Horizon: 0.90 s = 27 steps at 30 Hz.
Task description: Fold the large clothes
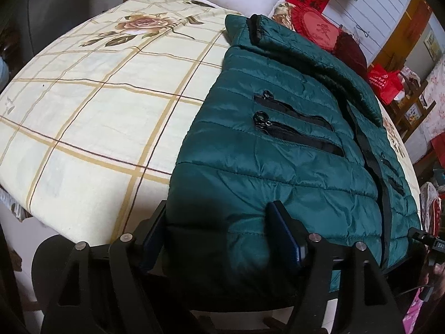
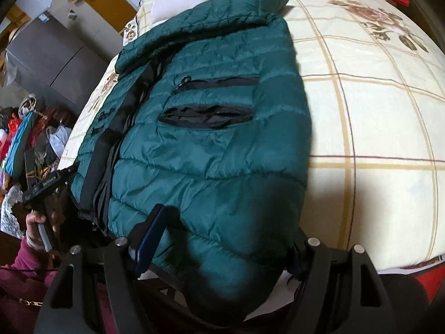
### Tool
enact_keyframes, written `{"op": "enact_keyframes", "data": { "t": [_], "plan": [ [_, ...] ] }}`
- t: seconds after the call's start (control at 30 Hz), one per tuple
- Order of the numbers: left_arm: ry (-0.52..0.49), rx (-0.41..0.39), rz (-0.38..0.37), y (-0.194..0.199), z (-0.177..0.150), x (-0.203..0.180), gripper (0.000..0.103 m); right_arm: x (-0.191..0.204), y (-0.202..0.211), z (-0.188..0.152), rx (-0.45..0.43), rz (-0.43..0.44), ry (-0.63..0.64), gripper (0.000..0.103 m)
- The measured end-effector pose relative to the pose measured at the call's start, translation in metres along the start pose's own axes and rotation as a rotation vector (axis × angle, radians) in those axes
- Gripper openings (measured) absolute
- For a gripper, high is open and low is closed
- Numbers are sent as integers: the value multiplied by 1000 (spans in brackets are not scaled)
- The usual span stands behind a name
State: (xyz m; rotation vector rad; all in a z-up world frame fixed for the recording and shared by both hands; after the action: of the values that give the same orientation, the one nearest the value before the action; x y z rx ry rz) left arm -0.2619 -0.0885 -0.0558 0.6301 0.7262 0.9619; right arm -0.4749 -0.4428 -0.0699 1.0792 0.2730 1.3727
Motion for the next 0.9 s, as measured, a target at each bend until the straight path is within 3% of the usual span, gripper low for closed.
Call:
{"op": "enact_keyframes", "data": {
  "t": [0.1, 0.17, 0.23, 0.3, 0.37, 0.47, 0.7, 0.9],
  "plan": [
    [-9, 3, 4, 0, -1, -2, 83, 3, 0, 2, -19, 8, 22, 71],
    [-22, 7, 1, -1, 0, -2, 83, 7, 3, 3, -45, 9, 55, 57],
    [-32, 6, 0, -1, 0, -3, 78, 10, 5, 4, -56, 11, 73, 51],
    [-46, 7, -13, 0, -1, -6, 65, 11, 6, 7, -63, 13, 80, 45],
    [-71, -9, -5, 4, 2, -8, 40, 10, 7, 11, -66, 20, 73, 34],
    [-73, -59, -20, 16, 13, -11, 26, 12, 12, 19, -82, 60, 48, 26],
    [-41, -132, -100, 35, 47, -20, 23, 27, 37, 62, -181, 176, 18, 23],
    [-64, -210, -110, 50, 79, -31, 22, 34, 48, 92, -239, 178, 42, 23]
  ]
}}
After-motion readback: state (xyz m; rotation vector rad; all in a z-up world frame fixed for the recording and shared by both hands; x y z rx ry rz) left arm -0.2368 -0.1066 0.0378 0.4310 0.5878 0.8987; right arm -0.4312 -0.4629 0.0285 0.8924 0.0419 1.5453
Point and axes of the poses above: each gripper's, at about its wrist camera, not at the fingertips, and y roughly against the way its jaws point, x to its left, z to its top, the point moved 10 cm from there along -y, roughly the way its jaws point, and after that the axes turned 9 degrees about -x, right-handed, at the moved point
